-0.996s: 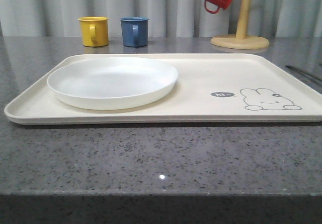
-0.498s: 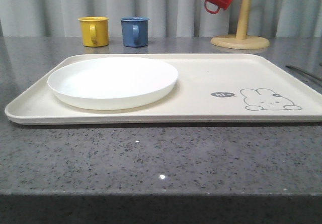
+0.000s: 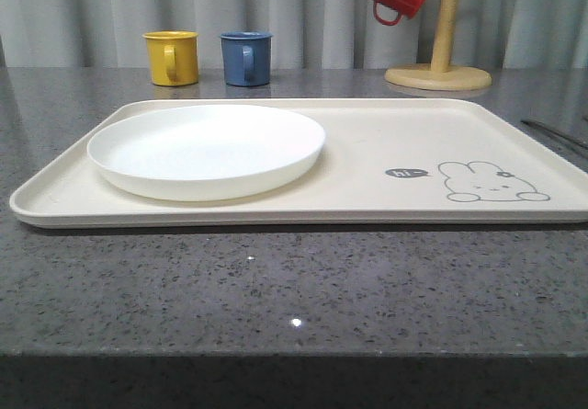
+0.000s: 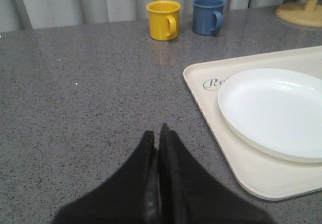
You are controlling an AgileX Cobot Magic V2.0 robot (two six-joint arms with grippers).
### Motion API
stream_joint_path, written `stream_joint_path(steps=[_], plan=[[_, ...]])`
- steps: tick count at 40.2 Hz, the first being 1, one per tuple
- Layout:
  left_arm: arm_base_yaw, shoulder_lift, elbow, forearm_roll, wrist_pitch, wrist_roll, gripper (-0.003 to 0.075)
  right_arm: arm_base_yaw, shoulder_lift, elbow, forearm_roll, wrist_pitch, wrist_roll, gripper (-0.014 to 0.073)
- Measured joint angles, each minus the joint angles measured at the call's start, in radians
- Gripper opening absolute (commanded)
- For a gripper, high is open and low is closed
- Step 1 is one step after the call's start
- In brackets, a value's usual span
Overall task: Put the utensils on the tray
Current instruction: 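Withdraw the left gripper upward away from the tray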
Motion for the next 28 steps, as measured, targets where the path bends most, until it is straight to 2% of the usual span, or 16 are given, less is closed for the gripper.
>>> stream_joint_path(steps=[10,28], plan=[[0.000,-0.211,0.053,0.008,0.000,0.000,-0.0018,0.000,0.000,0.000,0.000,0.000,0.000,0.0647],[0.000,-0.228,0.053,0.009,-0.008,0.000,-0.0018,0.000,0.000,0.000,0.000,0.000,0.000,0.0647]])
